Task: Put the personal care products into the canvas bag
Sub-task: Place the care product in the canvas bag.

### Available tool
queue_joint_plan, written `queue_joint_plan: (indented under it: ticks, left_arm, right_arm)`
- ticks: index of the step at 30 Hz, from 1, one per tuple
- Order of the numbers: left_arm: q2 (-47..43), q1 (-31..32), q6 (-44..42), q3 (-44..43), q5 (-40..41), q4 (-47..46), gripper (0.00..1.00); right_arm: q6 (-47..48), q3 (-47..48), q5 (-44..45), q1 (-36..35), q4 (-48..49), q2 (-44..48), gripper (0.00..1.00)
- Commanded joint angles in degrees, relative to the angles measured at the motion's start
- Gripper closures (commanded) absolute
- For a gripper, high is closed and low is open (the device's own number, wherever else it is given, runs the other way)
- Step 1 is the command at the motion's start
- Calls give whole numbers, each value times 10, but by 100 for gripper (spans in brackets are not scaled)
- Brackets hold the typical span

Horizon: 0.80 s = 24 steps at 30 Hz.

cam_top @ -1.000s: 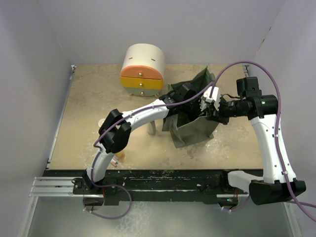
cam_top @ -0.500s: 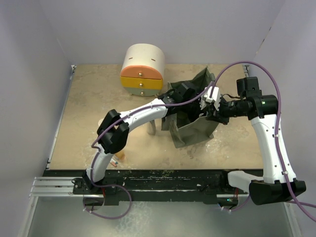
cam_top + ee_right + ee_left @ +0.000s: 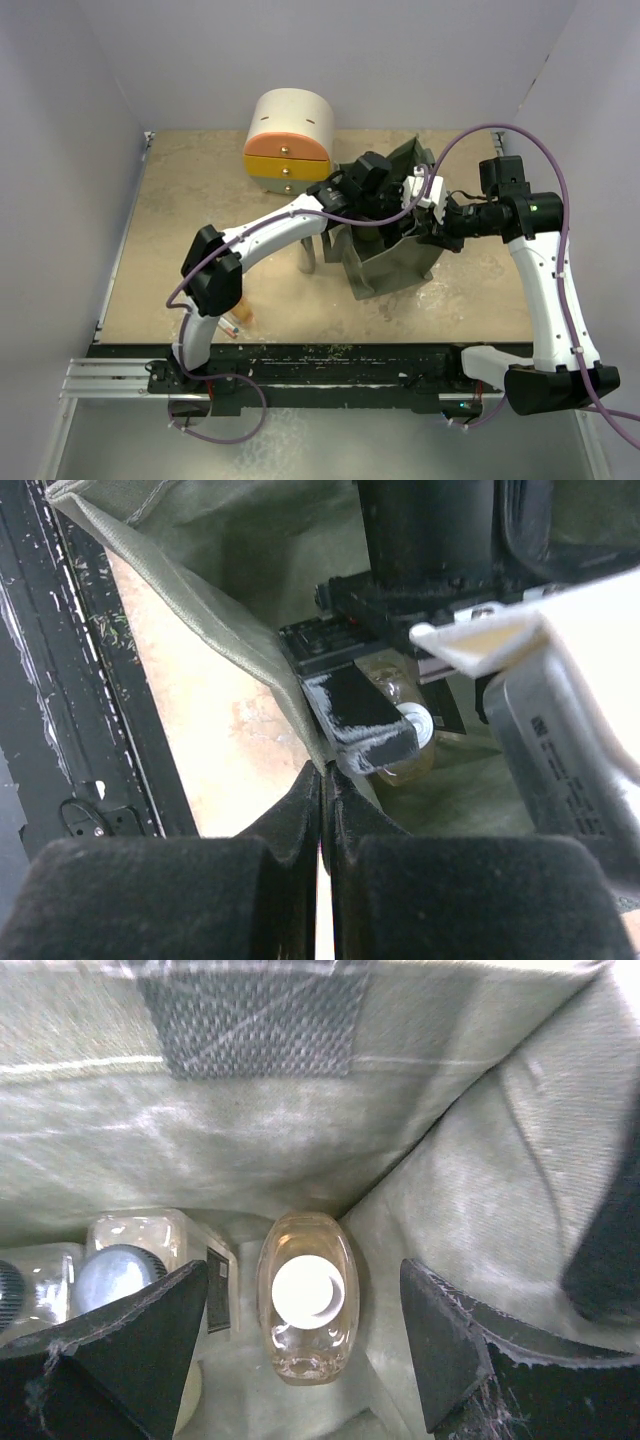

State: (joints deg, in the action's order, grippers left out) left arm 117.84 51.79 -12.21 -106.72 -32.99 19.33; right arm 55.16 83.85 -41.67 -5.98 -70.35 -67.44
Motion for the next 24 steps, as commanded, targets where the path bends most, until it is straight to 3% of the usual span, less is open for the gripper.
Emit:
queue_joint_plan:
  ticks: [1,15,24]
  left_arm:
    - [-65,-6,-22,-25,-43,5,20]
    - [-150,-95,-54,-47,-98,70,19]
    - [-232,-141,-143,-42,-33,176,16]
  right_arm:
    - [-2,10,-35,0,-8,8,96]
    - [1,13,-47,0,-14,9,92]
    - [0,13,-45,1,-18,10,88]
